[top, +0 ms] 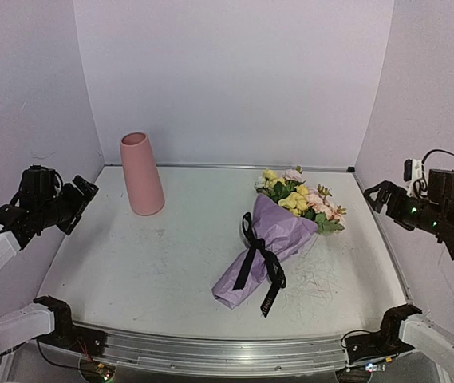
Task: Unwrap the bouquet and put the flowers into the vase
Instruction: Untie the ribbon from the wrapping paper.
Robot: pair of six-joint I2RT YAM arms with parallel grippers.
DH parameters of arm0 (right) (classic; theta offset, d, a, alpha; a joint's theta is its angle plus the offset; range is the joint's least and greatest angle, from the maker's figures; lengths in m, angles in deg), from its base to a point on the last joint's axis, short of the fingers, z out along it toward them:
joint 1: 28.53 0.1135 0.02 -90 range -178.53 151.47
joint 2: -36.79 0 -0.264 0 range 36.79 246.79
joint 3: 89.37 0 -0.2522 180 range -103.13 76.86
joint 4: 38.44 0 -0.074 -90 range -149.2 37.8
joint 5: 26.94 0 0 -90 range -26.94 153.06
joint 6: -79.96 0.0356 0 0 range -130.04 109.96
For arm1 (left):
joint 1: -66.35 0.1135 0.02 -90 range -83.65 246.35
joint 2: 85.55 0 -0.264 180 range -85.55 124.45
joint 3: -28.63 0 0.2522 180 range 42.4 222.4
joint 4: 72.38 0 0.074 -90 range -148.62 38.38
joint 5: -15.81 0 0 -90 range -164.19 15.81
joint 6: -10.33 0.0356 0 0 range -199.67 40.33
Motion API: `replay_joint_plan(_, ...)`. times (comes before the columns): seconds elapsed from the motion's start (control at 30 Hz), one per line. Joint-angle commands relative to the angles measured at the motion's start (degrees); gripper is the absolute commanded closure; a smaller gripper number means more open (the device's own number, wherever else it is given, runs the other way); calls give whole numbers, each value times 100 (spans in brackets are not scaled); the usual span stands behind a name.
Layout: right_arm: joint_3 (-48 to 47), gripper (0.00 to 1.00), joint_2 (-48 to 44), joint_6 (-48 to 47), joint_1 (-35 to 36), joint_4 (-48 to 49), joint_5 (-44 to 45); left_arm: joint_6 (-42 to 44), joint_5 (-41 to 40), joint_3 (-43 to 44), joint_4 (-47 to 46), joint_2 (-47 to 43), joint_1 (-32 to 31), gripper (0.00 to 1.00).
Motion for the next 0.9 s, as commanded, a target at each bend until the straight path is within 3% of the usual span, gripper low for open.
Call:
replay_joint_plan(0.0, 112, 2, 9, -105, 12, -211, -71, 278, 364, 212, 290, -190, 15, 0)
replay_joint_plan(0.23, 338, 2, 139, -57, 16, -598, -149, 850, 1003, -66, 449, -765, 9, 0)
replay_joint_plan(0.37, 738, 13, 276, 196, 16, -767, -630, 1088, 1558, -427, 431, -601, 10, 1)
replay_joint_plan(0.5, 1253, 18, 157, 405, 86, -686, -882, 1082, 1898, -631, 410, -355, -22, 6)
replay_joint_plan(0.67, 1406, 22, 270, 496, 292, -552, -816, 986, 1954, -871, 358, -631, -68, 5)
replay_joint_plan(0.8, 1527, 22, 731, 741, 751, -328, -627, 805, 1968, -1109, 208, -714, -215, 4)
replay_joint_plan(0.87, 1566, 22, 1012, 1021, 1318, -105, -359, 741, 1923, -1157, 66, -674, -318, 4)
